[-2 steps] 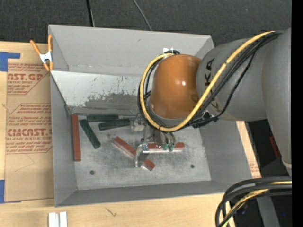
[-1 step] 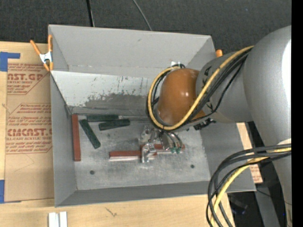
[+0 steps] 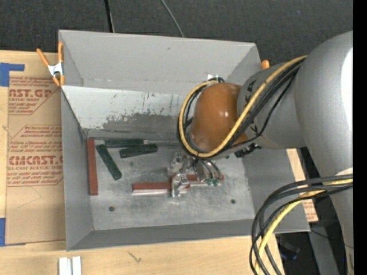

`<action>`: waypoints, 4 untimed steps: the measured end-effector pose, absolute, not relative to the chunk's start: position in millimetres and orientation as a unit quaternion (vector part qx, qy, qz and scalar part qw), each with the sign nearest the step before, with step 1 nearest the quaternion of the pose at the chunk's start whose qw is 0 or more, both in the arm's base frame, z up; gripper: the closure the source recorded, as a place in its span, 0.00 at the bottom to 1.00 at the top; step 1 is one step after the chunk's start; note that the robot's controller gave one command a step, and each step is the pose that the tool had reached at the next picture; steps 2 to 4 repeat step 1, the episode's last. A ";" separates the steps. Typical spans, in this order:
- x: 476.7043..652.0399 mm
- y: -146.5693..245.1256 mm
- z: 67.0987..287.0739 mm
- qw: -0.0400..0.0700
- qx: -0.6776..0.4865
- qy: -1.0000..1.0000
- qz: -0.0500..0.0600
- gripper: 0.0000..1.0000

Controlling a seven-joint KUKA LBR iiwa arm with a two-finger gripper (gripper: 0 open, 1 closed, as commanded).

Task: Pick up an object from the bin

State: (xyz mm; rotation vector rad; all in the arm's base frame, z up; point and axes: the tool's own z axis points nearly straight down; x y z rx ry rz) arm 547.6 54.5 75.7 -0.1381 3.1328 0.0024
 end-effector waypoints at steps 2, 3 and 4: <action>533.2 68.8 285.0 -0.001 -0.043 0.999 0.000 1.00; 533.2 68.8 285.0 -0.001 -0.043 0.999 0.000 1.00; 533.2 68.8 285.0 -0.001 -0.043 0.999 0.000 1.00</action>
Offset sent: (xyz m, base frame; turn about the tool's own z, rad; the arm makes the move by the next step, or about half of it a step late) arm 0.0000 0.0000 0.0000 0.0000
